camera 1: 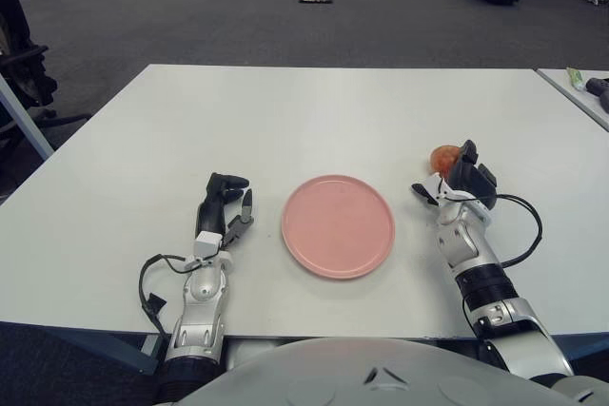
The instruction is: Put the apple into the plate.
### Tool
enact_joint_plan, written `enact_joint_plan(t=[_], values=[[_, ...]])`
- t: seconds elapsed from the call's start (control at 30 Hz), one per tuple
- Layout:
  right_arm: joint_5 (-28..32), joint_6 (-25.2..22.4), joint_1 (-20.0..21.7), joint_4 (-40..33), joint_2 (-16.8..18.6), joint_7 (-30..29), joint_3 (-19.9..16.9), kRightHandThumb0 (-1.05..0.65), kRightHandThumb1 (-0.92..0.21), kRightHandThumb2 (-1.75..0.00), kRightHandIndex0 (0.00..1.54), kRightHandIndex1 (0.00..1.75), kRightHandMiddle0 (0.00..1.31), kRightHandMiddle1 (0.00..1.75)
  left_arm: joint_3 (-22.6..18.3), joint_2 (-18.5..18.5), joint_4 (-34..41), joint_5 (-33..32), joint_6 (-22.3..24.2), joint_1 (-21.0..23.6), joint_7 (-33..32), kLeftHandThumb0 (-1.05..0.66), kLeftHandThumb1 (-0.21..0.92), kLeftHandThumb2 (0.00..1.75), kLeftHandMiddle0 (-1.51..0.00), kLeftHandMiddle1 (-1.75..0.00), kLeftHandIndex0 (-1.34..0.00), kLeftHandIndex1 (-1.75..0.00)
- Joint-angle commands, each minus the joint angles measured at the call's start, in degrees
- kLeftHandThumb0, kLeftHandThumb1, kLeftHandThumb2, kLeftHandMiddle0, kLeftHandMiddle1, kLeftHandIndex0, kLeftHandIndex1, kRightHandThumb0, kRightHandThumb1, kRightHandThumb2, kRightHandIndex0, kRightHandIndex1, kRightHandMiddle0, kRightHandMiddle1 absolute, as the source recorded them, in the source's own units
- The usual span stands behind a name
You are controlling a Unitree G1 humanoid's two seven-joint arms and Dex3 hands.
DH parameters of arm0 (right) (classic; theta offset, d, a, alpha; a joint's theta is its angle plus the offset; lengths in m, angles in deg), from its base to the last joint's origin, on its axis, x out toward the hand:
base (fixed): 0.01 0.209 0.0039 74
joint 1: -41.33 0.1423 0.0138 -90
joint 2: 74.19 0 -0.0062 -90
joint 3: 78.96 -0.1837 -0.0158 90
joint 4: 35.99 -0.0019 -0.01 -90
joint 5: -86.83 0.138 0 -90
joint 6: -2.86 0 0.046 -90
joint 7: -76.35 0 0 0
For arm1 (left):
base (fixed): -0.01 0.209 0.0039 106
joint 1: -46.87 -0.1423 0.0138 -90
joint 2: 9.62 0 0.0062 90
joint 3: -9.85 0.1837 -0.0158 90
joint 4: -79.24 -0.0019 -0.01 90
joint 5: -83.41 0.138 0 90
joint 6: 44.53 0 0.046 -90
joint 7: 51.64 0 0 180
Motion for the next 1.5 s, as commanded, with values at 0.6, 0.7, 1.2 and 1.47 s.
enact_joint_plan(t=[0.6,0.7,1.2,1.47], values=[[5.02,5.85,12.82,20.07,1.29,-7.94,-2.88,-0.74,-0.55,-0.77,0.00,0.00,0.00,0.01,0.20,-0.20,-0.96,0.60,1.12,-0.86,-0.40,-0.36,0.82,0.67,-0.52,-1.44,-0.25,-1.75],[6.18,7.60,15.86,25.01,1.07,-9.19,-3.35,-0.71,-0.51,-0.83,0.00,0.00,0.00,0.11,0.22,-0.24,-0.88,0.55,1.07,-0.96,-0.39,-0.36,0.82,0.67,-0.52,-1.44,-0.25,-1.75],[10.24,16.68,25.67,44.79,-0.06,-12.79,-3.27,-0.61,-0.49,-0.91,0.07,0.20,0.00,0.65,-0.14,-0.52,-0.52,0.02,1.22,-1.29,-0.43,-0.36,0.84,0.65,-0.51,-1.45,-0.24,-1.75],[11.32,18.34,27.69,49.29,-0.32,-12.02,-2.98,-0.57,-0.47,-0.95,0.00,0.62,0.00,0.91,-0.16,-0.68,0.10,0.35,1.74,-1.51,-0.66,-0.36,0.83,0.65,-0.51,-1.45,-0.25,-1.75]])
